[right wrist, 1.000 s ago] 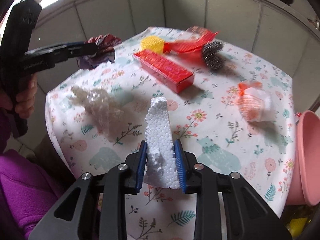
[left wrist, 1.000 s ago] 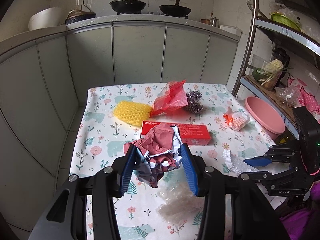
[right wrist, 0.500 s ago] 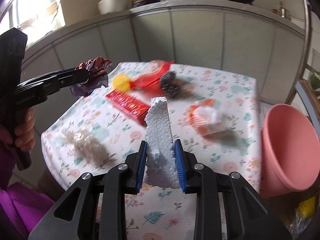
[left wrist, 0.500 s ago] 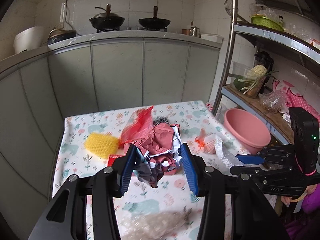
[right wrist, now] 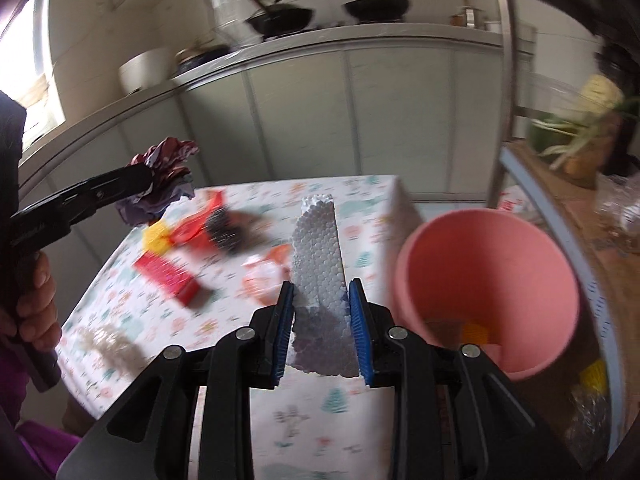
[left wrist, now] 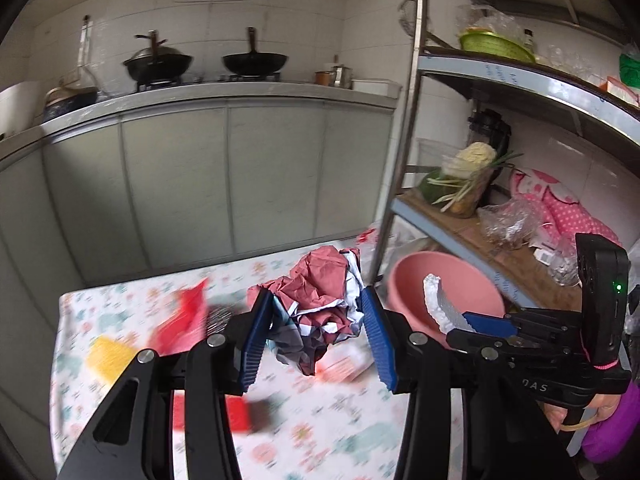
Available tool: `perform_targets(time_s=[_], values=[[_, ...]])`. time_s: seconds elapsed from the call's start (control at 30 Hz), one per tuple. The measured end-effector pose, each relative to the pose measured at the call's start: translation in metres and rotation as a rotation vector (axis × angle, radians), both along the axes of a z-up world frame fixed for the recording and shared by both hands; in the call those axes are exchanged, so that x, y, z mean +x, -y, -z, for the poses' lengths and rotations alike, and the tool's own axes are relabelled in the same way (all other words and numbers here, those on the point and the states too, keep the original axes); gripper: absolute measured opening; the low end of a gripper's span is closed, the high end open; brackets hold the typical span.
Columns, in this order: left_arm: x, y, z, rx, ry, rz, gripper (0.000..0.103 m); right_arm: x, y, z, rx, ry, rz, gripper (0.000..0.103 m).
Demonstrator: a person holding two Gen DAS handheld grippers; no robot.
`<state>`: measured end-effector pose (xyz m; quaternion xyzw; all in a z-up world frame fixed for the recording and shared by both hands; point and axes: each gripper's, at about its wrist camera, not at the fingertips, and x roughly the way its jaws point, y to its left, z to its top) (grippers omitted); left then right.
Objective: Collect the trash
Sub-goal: 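Carry the pink cloth with the left gripper while the right gripper carries the foam strip to the basin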
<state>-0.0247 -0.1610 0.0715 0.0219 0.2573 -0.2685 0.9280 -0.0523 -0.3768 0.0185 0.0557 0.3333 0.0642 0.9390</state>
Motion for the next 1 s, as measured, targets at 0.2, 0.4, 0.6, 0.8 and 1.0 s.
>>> perform_targets(time_s=[0.2,0.4,0.6,0.8,1.0], values=[[0.021,0.054,0.002,-0.013,-0.035,0.063,0.045,0.004,0.046,-0.001,0.023,0.015,0.144,0.028],[0.040,0.109,0.020,-0.012,-0.098,0.117,0.045,0.013,0.081,0.012,0.054,-0.005,0.283,0.028],[0.049,0.156,0.048,0.015,-0.158,0.158,0.045,0.024,0.102,0.031,0.050,-0.031,0.371,0.028],[0.055,0.188,0.073,0.054,-0.204,0.178,0.045,0.032,0.114,0.047,0.037,-0.063,0.411,0.029],[0.065,0.210,0.090,0.094,-0.231,0.182,0.045,0.040,0.122,0.064,0.020,-0.100,0.434,0.029]])
